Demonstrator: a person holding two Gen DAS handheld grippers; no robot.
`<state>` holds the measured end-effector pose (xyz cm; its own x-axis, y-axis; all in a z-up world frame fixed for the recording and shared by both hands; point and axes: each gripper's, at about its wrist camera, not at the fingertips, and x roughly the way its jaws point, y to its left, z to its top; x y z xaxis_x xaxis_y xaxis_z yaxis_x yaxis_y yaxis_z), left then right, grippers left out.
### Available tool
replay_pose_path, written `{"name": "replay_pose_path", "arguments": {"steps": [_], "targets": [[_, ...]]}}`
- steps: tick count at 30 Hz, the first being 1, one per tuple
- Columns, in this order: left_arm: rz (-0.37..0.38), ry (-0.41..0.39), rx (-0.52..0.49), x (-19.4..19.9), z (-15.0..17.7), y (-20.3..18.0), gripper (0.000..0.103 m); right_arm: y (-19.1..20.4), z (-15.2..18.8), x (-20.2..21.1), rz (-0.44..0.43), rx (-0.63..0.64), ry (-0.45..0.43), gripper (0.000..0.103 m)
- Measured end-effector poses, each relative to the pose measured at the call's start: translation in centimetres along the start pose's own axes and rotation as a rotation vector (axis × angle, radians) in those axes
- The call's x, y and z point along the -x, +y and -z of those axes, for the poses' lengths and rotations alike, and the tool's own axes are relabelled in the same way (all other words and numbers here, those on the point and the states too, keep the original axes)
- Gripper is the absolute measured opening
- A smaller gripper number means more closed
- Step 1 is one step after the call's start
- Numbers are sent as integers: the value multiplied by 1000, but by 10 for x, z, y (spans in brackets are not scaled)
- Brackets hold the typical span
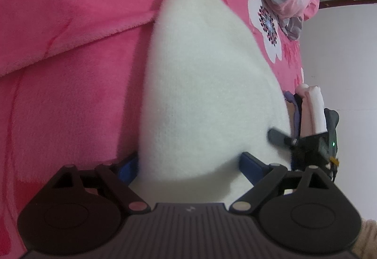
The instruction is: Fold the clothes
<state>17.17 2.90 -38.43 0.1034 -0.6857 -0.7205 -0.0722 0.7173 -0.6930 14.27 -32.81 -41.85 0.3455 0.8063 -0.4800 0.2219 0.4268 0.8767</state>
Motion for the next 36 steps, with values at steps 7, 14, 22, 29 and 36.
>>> {"name": "replay_pose_path", "arguments": {"steps": [7, 14, 22, 29, 36], "targets": [[-4, -12, 14, -1, 3, -2, 93, -7, 2, 1, -4, -28, 9, 63], [-75, -43, 19, 8, 11, -23, 78, 26, 3, 5, 120, 7, -6, 54], [-96, -66, 20, 36, 12, -41, 73, 70, 6, 18, 184, 64, -31, 52], [-95, -60, -5, 69, 21, -65, 73, 111, 22, 37, 207, 88, -76, 52], [-91, -58, -89, 114, 31, -111, 73, 150, 62, 78, 196, 39, -201, 52]]}}
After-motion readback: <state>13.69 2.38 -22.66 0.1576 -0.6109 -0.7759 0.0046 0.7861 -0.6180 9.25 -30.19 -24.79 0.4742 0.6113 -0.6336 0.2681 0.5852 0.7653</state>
